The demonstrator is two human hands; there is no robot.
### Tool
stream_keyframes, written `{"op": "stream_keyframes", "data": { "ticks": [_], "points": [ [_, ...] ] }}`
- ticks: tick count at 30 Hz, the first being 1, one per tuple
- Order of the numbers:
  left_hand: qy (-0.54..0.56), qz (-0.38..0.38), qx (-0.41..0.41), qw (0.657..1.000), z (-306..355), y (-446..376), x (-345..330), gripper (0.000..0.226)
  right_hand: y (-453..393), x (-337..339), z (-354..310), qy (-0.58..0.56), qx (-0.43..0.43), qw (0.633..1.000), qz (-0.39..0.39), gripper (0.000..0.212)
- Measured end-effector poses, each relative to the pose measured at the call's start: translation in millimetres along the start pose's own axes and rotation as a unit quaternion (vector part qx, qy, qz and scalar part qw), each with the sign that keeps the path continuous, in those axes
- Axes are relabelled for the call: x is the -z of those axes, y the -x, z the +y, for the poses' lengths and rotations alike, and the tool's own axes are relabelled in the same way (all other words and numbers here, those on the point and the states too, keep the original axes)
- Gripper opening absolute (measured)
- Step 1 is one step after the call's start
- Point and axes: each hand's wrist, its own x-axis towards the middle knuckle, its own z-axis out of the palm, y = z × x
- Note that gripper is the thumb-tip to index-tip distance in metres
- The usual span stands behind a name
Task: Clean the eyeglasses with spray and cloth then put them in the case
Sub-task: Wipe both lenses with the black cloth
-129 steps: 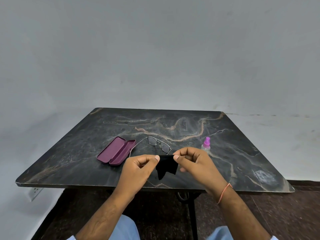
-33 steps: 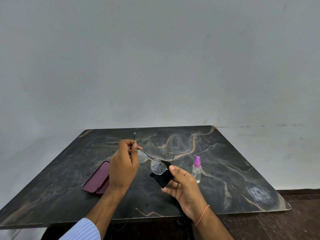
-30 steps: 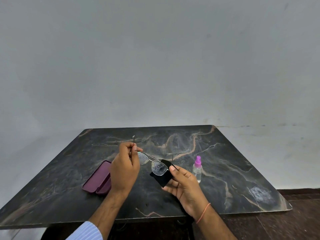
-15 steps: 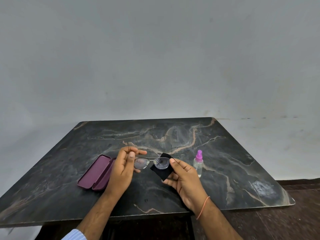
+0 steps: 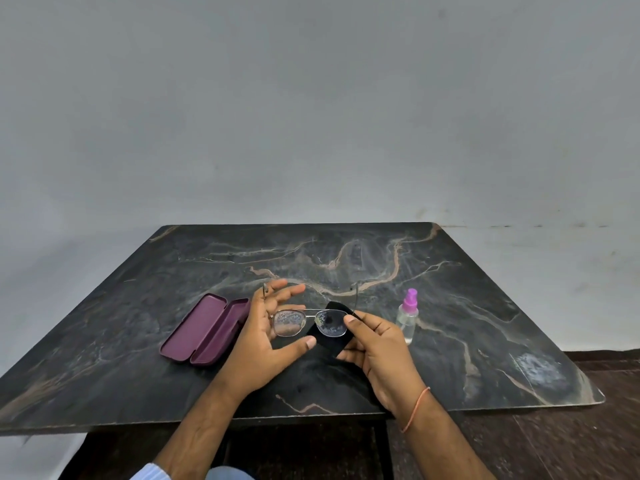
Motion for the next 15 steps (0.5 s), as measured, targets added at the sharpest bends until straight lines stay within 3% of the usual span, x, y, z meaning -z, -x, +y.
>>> {"op": "stream_keyframes", "data": {
  "ticks": [8, 15],
  "points": [
    [-0.004, 0.028, 0.012, 1.000, -3.9, -1.2, 2.9, 0.060, -1.0, 0.0, 0.8, 0.007, 0.004, 1.000, 0.022, 0.022],
    [-0.002, 0.025, 0.017, 1.000, -1.8, 0.4, 5.0, 0.064, 1.6, 3.0, -0.8, -0.023, 0.011, 1.000, 0.017, 0.017]
  ]
}}
